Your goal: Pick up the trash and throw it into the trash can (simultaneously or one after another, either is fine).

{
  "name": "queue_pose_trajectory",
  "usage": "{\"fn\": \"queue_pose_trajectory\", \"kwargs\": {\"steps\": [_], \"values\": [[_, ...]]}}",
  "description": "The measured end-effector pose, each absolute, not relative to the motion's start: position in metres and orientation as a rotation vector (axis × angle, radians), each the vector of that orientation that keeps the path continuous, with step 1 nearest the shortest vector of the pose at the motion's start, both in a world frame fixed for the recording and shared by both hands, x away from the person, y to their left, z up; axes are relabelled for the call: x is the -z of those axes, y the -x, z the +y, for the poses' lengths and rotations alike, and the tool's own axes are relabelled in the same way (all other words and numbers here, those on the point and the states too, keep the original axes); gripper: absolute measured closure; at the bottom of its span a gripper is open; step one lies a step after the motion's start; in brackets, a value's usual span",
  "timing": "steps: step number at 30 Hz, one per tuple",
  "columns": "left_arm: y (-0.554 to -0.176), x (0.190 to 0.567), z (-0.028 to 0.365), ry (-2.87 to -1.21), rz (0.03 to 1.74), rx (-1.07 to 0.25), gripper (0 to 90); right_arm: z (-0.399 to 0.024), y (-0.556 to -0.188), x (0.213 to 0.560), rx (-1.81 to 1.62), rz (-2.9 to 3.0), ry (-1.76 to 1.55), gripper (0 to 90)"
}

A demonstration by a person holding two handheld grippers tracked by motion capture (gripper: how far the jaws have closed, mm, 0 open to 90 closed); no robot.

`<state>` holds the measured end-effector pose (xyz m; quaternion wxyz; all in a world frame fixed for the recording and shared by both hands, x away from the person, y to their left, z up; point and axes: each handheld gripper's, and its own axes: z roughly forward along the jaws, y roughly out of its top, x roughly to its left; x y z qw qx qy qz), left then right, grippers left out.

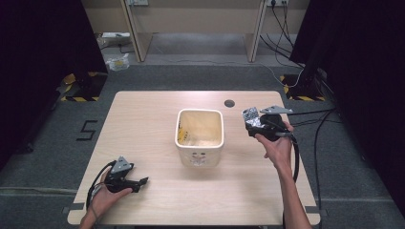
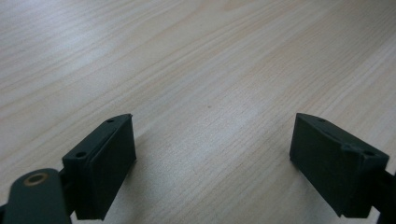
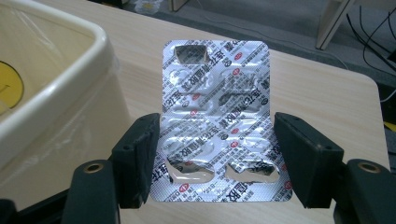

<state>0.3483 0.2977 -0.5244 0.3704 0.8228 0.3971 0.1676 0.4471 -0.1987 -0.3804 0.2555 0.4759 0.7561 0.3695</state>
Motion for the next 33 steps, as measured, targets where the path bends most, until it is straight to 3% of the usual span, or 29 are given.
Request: {"fn": "queue_pose_trajectory", "kwargs": {"steps": [24,33], "values": [[-0.348,0.524,0.297,-2.107,1.020,-0.429,13.2,-0.146,-0.434,0.326,-1.087,2.121,-1.065,34.2],[-0.348,0.524,0.297,-2.107,1.020,-0.429,13.2,-0.116,-0.437,0.326,-1.075,2.195,-0.999,34.2]]}}
